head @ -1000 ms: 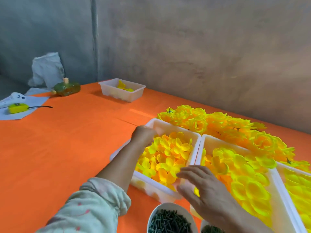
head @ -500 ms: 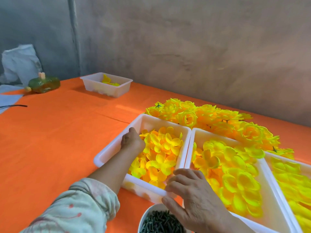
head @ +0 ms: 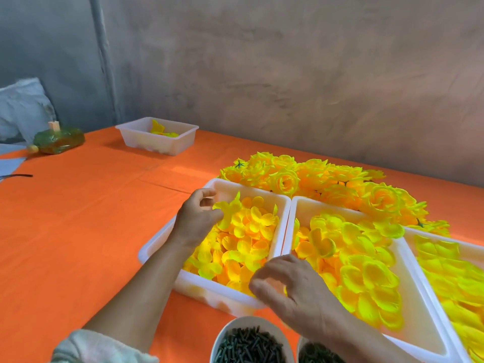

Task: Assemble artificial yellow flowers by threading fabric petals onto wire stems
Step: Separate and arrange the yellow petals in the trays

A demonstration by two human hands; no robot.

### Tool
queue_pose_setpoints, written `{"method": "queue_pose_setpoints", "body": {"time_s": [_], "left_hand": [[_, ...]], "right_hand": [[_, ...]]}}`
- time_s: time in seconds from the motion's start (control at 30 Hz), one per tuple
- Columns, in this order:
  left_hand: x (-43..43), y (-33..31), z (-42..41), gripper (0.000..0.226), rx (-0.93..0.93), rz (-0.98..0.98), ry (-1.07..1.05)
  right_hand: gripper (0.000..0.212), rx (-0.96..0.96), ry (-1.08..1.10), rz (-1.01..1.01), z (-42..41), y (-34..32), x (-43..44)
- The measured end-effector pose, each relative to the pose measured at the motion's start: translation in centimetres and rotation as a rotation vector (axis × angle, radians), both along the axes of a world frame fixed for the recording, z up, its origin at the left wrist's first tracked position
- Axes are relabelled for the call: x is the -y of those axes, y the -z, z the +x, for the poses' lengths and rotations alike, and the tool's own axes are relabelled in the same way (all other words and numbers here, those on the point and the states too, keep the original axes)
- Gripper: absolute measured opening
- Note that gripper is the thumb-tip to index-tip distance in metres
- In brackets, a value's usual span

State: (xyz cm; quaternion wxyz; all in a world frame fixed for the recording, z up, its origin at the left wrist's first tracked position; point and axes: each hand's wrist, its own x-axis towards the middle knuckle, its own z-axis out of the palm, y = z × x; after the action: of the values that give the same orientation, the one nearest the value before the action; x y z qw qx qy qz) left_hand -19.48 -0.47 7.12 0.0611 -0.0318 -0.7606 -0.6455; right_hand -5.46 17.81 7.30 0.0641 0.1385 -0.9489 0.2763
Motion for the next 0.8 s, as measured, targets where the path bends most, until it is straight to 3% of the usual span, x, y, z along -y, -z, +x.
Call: {"method": "queue_pose_setpoints", "body": {"time_s": [0.07,0.23,0.33,0.4,0.5,0.57,0.67,0.73,0.8], "left_hand": [[-0.5,-0.2,1.0,0.059,-0.084,-0.004,0.058],[-2.0,-0.7,2.5,0.047,-0.226,-0.147,0.164],[-2.1,-1.1,2.2,0.041,-0.203,-0.182,0.214],[-1.6,-1.3,1.7,0.028,-0.077,-0.227,0.212],[-0.8,-0.6,1.5,0.021,0.004,-0.797,0.313],[-0.8,0.3,2.1,0.028,0.04,-1.048,0.366],[-0.8,1.7,2.2,0.019,0.005,-1.143,0.326],[-0.6,1.9,2.1,0.015,-0.003,-1.14,0.305],[-0.2,1.6,2.0,0.018,0.005,-1.121,0.287]], "right_hand": [[0.04,0.033,0.139,-0.169,-1.9,-1.3,0.1],[0.044,0.297,0.307,-0.547,-5.0,-3.0,1.4],[0.011,0.275,0.34,-0.558,-6.8,-2.9,1.5],[0.011,0.307,0.395,-0.519,-7.6,-2.6,1.3],[0.008,0.36,0.47,-0.532,-8.8,-2.0,0.7],[0.019,0.378,0.469,-0.598,-9.9,-1.9,0.5],[0.059,0.462,0.426,-0.664,-11.0,-2.3,0.1],[0.074,0.431,0.432,-0.558,-11.0,-2.2,0.2],[0.072,0.321,0.453,-0.358,-10.2,-1.8,0.5]]}}
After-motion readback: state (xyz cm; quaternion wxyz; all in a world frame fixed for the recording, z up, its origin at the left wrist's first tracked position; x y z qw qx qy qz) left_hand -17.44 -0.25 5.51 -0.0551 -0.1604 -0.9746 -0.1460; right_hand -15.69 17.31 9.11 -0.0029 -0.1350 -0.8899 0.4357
